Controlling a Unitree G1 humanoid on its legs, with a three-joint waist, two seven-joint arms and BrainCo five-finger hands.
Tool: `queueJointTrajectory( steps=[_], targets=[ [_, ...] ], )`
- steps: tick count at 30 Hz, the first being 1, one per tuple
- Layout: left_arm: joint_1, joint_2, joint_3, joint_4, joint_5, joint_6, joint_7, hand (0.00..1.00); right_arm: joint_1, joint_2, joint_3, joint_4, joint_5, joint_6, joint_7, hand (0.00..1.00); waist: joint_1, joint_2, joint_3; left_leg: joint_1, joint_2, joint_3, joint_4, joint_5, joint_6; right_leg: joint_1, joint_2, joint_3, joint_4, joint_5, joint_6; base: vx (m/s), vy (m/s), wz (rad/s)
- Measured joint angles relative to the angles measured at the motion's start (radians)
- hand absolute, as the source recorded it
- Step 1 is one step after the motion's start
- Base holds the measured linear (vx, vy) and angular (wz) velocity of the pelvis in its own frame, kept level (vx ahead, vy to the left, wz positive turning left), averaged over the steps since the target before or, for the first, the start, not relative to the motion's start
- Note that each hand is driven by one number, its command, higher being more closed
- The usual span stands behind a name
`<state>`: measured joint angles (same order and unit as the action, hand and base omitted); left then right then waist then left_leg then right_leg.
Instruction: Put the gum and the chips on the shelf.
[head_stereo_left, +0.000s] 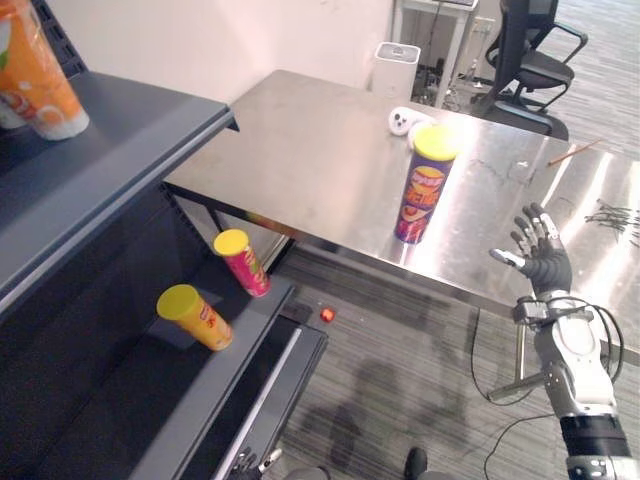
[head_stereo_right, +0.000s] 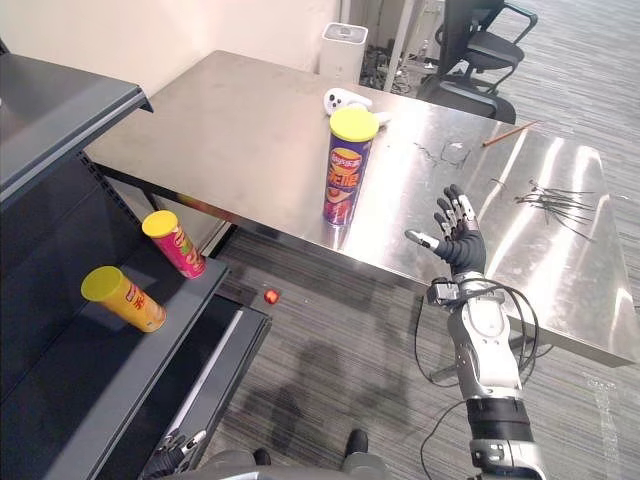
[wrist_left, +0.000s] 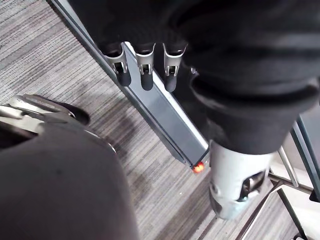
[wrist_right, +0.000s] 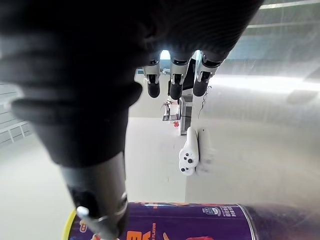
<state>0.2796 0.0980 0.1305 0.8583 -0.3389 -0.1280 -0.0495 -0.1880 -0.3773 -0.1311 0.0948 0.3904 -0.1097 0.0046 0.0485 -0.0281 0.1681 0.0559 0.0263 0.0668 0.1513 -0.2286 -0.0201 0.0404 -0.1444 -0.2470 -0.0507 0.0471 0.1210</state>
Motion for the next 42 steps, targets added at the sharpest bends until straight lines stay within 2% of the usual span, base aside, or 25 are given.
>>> queueJointTrajectory(
  steps=[6,10,20,24,28,32,42],
  targets=[
    [0.000,0.016,-0.009,-0.009,0.007,0.000,0.000,0.00,-0.060,-0.007,0.061,0.029,-0.002,0.016,-0.004,0.00,0.013,-0.013,0.027,-0.001,-0.004,-0.029,0.010,0.000,0.000,0.017,-0.004,-0.023,0.000,0.000,0.000,0.00,-0.006,0.14],
    [0.000,0.016,-0.016,-0.028,0.007,-0.001,-0.001,0.00,-0.111,-0.008,0.062,0.054,-0.023,0.016,-0.014,0.00,0.036,-0.012,0.042,-0.005,-0.007,-0.033,0.014,0.001,0.002,0.018,-0.007,-0.026,0.000,0.000,0.000,-0.02,-0.006,0.04],
    [0.010,0.016,-0.019,-0.031,0.007,-0.005,0.000,0.00,-0.236,-0.038,0.099,0.117,-0.038,0.018,-0.047,0.00,0.049,-0.015,0.070,-0.020,-0.012,-0.058,0.033,0.003,0.005,0.019,-0.014,-0.046,0.012,0.000,0.000,-0.02,-0.010,0.07],
    [0.011,0.016,-0.018,-0.036,0.007,-0.017,0.000,0.00,-0.258,-0.047,0.099,0.119,-0.038,0.018,-0.050,0.00,0.065,-0.021,0.082,-0.020,-0.014,-0.062,0.033,0.007,0.006,0.019,-0.016,-0.048,0.016,0.000,0.000,-0.03,-0.011,0.03],
    [0.016,0.021,-0.018,-0.040,0.007,-0.024,0.000,0.00,-0.292,-0.061,0.099,0.152,-0.038,0.022,-0.050,0.00,0.066,-0.031,0.093,-0.026,-0.017,-0.079,0.029,0.017,0.005,0.018,-0.018,-0.062,0.018,0.000,0.000,-0.03,-0.021,0.12],
    [0.027,0.021,-0.018,-0.040,0.007,-0.024,0.000,0.00,-0.317,-0.072,0.099,0.175,-0.038,0.038,-0.051,0.00,0.068,-0.033,0.093,-0.033,-0.017,-0.087,0.029,0.021,0.005,0.017,-0.018,-0.070,0.018,0.000,0.000,-0.02,-0.015,0.06],
    [0.031,0.022,-0.020,-0.041,0.007,-0.030,-0.001,0.00,-0.351,-0.108,0.100,0.213,-0.037,0.041,-0.051,0.00,0.081,-0.037,0.104,-0.035,-0.018,-0.093,0.031,0.023,0.004,0.018,-0.019,-0.074,0.019,0.000,0.000,0.00,-0.001,0.01]
  ],
)
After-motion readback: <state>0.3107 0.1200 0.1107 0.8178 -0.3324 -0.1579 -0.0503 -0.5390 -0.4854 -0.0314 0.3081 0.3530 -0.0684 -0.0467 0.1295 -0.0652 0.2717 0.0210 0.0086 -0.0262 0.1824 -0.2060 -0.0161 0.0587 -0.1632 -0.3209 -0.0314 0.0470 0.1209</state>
